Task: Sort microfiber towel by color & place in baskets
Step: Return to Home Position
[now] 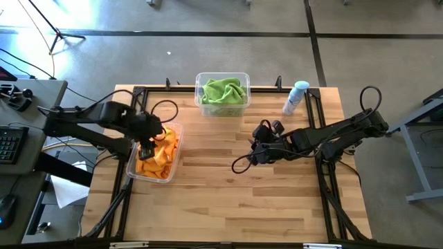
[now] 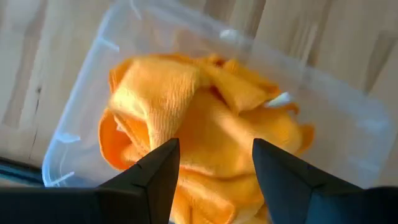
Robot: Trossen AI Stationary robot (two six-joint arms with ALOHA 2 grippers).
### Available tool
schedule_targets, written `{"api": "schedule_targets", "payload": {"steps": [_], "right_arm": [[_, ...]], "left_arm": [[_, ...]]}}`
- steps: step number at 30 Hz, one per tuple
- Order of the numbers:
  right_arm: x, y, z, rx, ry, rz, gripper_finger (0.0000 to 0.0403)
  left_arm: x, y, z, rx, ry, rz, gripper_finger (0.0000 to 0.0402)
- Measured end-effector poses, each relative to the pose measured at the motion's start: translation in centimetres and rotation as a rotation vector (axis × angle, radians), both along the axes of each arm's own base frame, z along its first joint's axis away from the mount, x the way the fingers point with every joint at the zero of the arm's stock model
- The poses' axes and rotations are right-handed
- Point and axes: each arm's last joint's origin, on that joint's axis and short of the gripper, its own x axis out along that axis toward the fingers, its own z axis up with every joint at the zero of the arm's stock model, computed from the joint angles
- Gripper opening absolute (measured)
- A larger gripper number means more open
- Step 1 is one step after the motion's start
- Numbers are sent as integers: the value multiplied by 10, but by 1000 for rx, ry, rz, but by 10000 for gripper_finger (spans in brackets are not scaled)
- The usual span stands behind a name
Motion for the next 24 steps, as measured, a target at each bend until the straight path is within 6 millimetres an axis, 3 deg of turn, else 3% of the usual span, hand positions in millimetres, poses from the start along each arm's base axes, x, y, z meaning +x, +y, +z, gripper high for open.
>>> {"api": "schedule_targets", "payload": {"steps": [7, 12, 17, 24], "right_arm": [[0, -1, 0, -8, -15, -26, 142], [0, -1, 0, -10, -10, -26, 142], [-1, -1, 0, -15, -4, -21, 142], [-1, -1, 0, -16, -2, -21, 142]], "left_arm": [[18, -1, 3, 53, -357, -25, 183], [27, -5, -5, 66, -698, -76, 130], [14, -3, -26, 98, -890, -39, 22], [-5, -1, -60, 126, -1276, -33, 3]]}}
